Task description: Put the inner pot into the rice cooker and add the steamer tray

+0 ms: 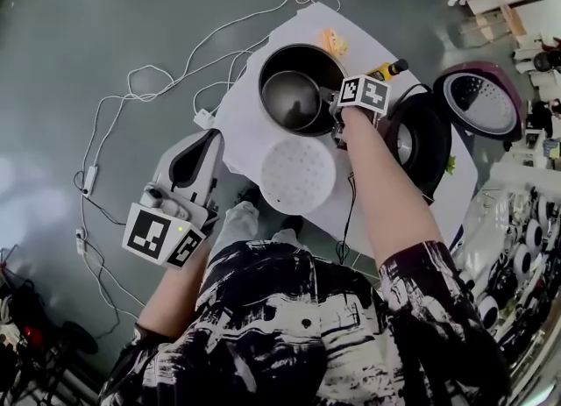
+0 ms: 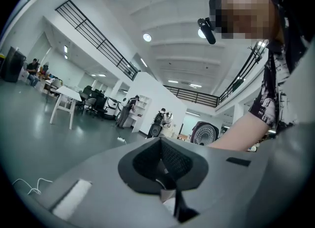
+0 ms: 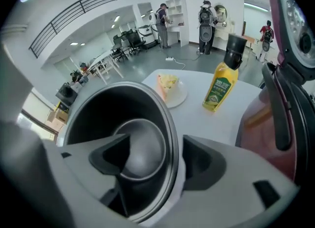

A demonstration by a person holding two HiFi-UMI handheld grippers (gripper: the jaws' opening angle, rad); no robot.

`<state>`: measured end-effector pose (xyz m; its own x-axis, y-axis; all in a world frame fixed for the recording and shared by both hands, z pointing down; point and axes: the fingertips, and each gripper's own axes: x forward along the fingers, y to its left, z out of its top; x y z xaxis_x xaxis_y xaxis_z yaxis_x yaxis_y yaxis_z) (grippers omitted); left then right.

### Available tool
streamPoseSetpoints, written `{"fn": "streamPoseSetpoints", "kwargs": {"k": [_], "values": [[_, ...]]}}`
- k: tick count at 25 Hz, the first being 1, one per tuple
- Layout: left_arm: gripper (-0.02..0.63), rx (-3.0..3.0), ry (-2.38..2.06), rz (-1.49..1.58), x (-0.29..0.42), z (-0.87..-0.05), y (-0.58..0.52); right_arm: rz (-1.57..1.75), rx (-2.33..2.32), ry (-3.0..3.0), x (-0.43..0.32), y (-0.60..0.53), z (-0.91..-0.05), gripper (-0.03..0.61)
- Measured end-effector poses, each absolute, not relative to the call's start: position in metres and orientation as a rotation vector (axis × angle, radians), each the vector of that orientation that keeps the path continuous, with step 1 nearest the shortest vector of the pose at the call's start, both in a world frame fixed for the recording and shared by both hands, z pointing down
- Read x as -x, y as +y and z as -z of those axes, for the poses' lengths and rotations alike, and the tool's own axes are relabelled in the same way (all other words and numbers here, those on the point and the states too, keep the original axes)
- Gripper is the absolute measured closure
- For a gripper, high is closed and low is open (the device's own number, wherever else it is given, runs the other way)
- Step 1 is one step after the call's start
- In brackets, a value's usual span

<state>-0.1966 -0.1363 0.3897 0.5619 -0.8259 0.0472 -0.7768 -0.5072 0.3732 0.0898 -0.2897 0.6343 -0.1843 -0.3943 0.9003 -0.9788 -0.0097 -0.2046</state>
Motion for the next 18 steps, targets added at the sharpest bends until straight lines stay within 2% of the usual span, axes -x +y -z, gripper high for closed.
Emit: {"fn": "streamPoseSetpoints", "kwargs": {"k": [1,2,3,8,18], "values": [[0.609,-2.442,-1.312,0.191,0.199,-0.39,-0.137,-1.19,-1.421,-1.627,-0.089,-0.289,-0.636,0.318],[0.609,-2.437,-1.315,0.189,0.201,-0.391,-0.138,-1.19,-1.401,-1.613,-0.089,-0.288,-0.639,0.391],[0.609,-2.432,-1.317,0.187,0.202,-0.392,-0.138,-1.181,-1.381,-1.597,-0.09,-0.288,-0.641,0.433],[0.609,-2.424,-1.329,0.175,0.207,-0.394,-0.142,-1.168,-1.352,-1.476,-0.104,-0.282,-0.661,0.557],[0.609,-2.423,-1.323,0.169,0.212,-0.394,-0.144,-1.241,-1.415,-1.473,-0.102,-0.278,-0.661,0.577]]}}
